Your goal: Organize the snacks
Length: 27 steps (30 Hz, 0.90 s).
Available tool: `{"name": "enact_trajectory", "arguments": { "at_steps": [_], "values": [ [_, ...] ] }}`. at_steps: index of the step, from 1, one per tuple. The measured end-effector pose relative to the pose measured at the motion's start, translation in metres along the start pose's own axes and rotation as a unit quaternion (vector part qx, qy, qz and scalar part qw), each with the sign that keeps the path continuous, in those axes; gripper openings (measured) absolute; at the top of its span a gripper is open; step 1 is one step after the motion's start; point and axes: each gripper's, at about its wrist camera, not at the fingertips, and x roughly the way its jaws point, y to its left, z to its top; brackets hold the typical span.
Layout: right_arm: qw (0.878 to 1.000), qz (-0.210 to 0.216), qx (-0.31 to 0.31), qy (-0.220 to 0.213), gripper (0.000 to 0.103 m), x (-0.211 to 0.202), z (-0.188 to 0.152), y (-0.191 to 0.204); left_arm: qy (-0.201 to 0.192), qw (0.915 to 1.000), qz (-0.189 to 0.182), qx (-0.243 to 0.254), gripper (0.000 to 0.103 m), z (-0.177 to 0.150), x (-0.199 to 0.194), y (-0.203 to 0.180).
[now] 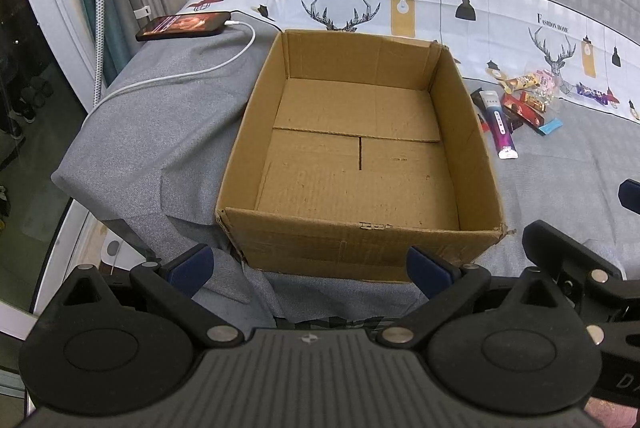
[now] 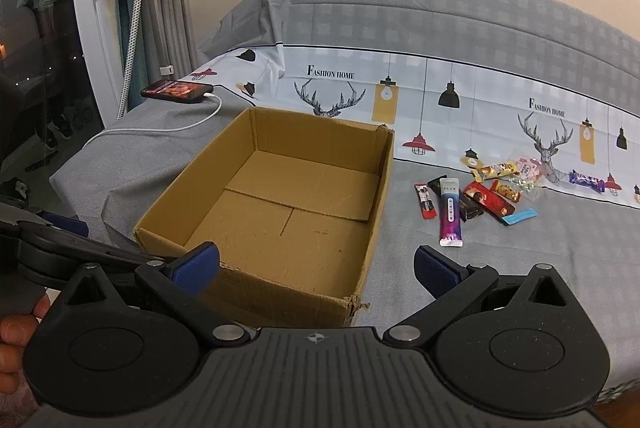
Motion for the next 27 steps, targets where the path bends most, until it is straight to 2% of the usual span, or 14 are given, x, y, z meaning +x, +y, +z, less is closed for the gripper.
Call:
{"name": "enact_trajectory", "arguments": {
  "at_steps": [18,27],
  "values": [
    [1.0,0.004,0.005,0.002,0.103,0.001,-0.002,-0.001,0.006,0.9999,0.01,0.008,0.103,0.0,0.003,-0.007],
    [0.999,0.011,0.034,0.01,0.103,0.008,-0.007,-0.016,0.015,0.9993,0.019,0.03,0.103,0.002,0.007,-0.021]
  ]
}}
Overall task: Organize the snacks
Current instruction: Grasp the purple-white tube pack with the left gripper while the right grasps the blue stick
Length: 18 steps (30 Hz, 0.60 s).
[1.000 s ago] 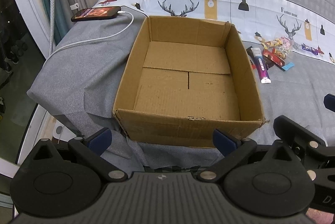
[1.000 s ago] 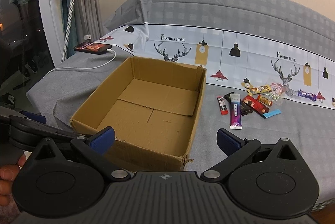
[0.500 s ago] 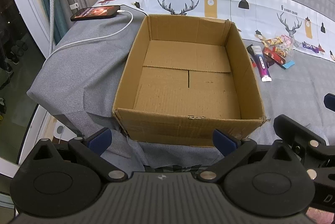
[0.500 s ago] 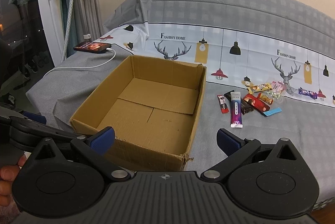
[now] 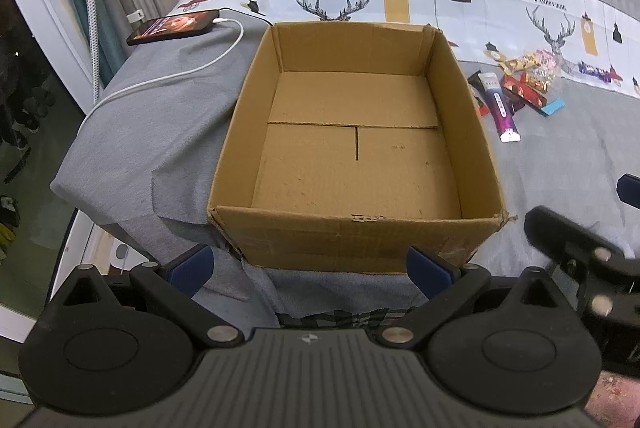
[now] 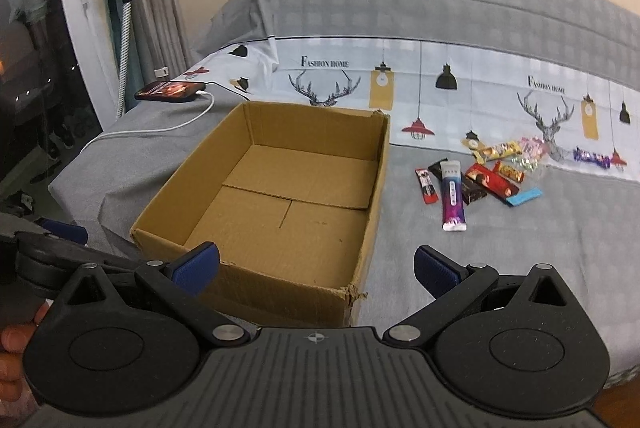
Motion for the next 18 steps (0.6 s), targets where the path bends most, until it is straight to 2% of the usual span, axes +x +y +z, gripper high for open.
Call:
{"name": "enact_trajectory", "arguments": {
  "at_steps": [5,9,13,18],
  "values": [
    [0.999,-0.004,0.043,0.007,0.103,0.006,-0.003,-0.023,0.008,0.9999,0.002,0.015,0.103,0.009,0.004,-0.014],
    [0.996,-0.025,0.088,0.007,0.103,0.009,-0.007,-0.055,0.012,0.9993,-0.008,0.033,0.103,0.024,0.007,-0.036],
    [0.99,-0.064,0.127,-0.001,0.103,0.008,-0.013,-0.097,0.024,0.9978,-0.041,0.046,0.103,0.046,0.014,-0.067],
    [0.974,-0.117,0.192,-0.003,0.103,0.006,-0.025,-0.163,0.029,0.9947,-0.076,0.064,0.103,0.082,0.026,-0.119]
  ]
}}
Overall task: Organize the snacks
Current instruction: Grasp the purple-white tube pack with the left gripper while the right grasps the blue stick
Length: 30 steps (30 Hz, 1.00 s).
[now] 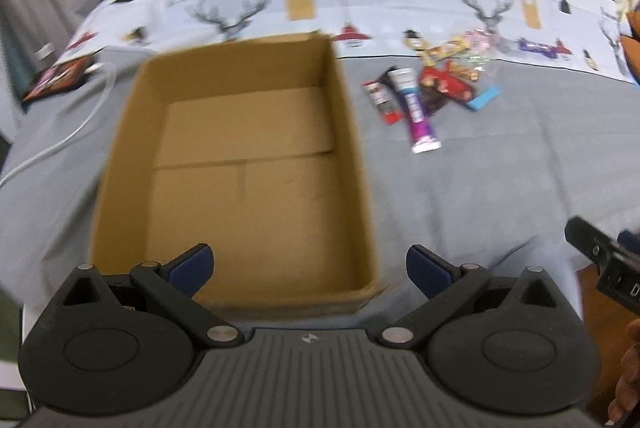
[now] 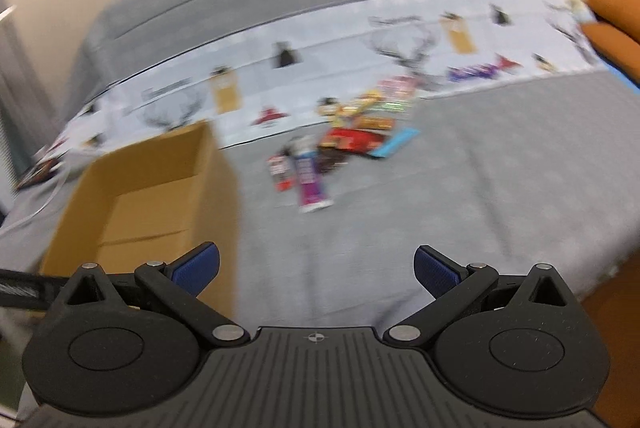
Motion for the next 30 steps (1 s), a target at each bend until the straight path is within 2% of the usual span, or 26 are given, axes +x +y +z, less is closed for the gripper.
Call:
{"name": "enact_trajectory", "arguments": {
  "at_steps": [4,8,11,13,16,19,24,27,29,30],
  "values": [
    [0.998,-0.036,0.045,0.003,0.103,0.016,0.013,-0.049,0.013,0.9993,-0.02,0.027,0.103,0.041,0.029,-0.048],
    [0.995,-0.053,0.081,0.01,0.103,0.047,0.037,-0.092,0.032,0.9975,-0.043,0.047,0.103,0.083,0.079,-0.095],
    [0.994,-0.056,0.093,0.023,0.103,0.085,0.063,-0.119,0.043,0.9972,-0.034,0.05,0.103,0.108,0.13,-0.122],
    [0.993,-0.052,0.102,0.038,0.103,0.116,0.081,-0.132,0.055,0.9974,-0.008,0.045,0.103,0.123,0.171,-0.135],
    [0.991,-0.056,0.103,0.06,0.103,0.172,0.106,-0.147,0.086,0.9961,0.007,0.021,0.103,0.14,0.22,-0.141],
    [0.99,-0.061,0.098,0.076,0.103,0.227,0.125,-0.148,0.103,0.9947,0.008,-0.005,0.102,0.155,0.258,-0.145],
    [0.99,-0.056,0.073,0.106,0.103,0.319,0.147,-0.131,0.129,0.9911,0.006,-0.032,0.102,0.169,0.296,-0.147],
    [0.99,-0.067,0.043,0.12,0.103,0.36,0.147,-0.118,0.151,0.9876,-0.001,-0.043,0.102,0.171,0.313,-0.146],
    [0.985,-0.084,0.026,0.145,0.103,0.382,0.14,-0.116,0.169,0.9841,-0.01,-0.055,0.102,0.168,0.32,-0.142],
    [0.986,-0.092,0.004,0.14,0.103,0.386,0.135,-0.112,0.173,0.9827,-0.015,-0.063,0.099,0.165,0.321,-0.138]
  ]
}}
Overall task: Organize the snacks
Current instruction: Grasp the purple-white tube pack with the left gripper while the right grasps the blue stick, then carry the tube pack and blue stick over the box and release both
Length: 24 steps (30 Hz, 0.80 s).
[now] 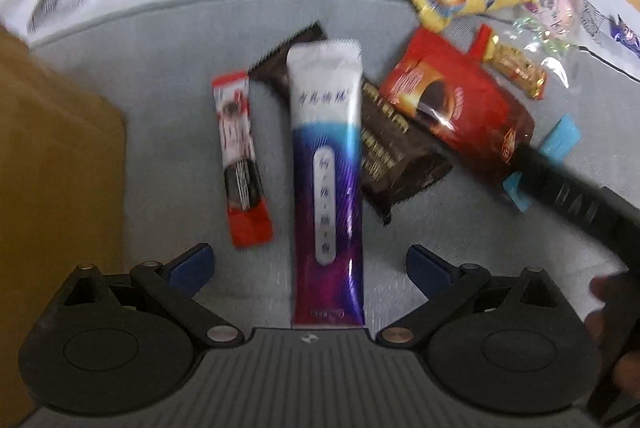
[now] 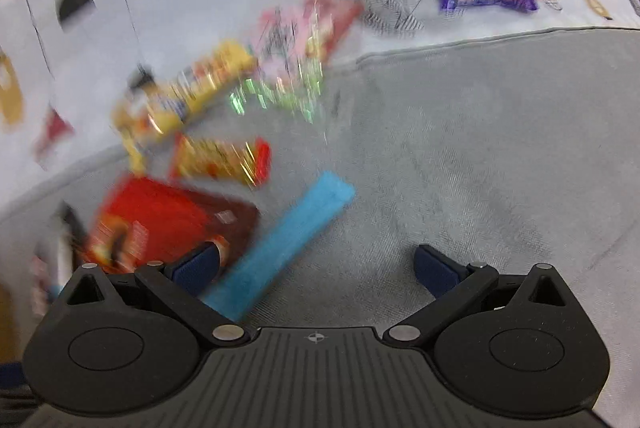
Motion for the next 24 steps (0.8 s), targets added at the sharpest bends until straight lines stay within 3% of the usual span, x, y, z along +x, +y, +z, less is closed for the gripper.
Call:
{"name": "enact_trajectory", "arguments": {
  "at_steps": [2,4,5,6,8,9,10,15,24],
  "values": [
    [0.999,-0.017,-0.043,-0.027,0.103,-0.002,-0.014,0.009,-0.001,0.9998,-0.002,-0.02,0.09,-0.002,-0.001,0.007],
    [0.998,-0.011,-0.051,-0.044,0.103,-0.004,-0.024,0.005,-0.015,0.9991,0.0,-0.039,0.064,-0.002,-0.009,0.012],
    [0.997,-0.007,-0.055,-0.047,0.103,-0.006,-0.025,0.002,-0.017,0.999,-0.005,-0.042,0.032,-0.001,-0.013,0.014],
    [0.997,-0.01,-0.054,-0.05,0.095,-0.007,-0.026,-0.001,-0.015,0.999,-0.012,-0.041,0.031,0.0,-0.017,0.015],
    [0.996,-0.027,-0.052,-0.069,0.065,-0.014,-0.025,-0.003,-0.013,0.9986,-0.031,-0.041,0.027,-0.001,-0.023,0.018],
    [0.995,-0.024,-0.06,-0.074,0.033,-0.018,-0.024,0.0,-0.015,0.9985,-0.037,-0.038,0.026,-0.002,-0.028,0.018],
    [0.995,-0.021,-0.068,-0.073,0.017,-0.02,-0.025,0.001,-0.019,0.9983,-0.042,-0.034,0.025,-0.005,-0.033,0.019],
    [0.997,0.0,-0.052,-0.062,0.015,-0.04,-0.036,-0.01,-0.049,0.9954,-0.081,-0.015,0.025,-0.036,-0.073,0.022],
    [0.99,0.056,0.014,-0.129,0.015,-0.155,-0.086,-0.029,-0.098,0.9863,-0.13,0.025,0.025,-0.111,-0.158,0.039]
  ]
}}
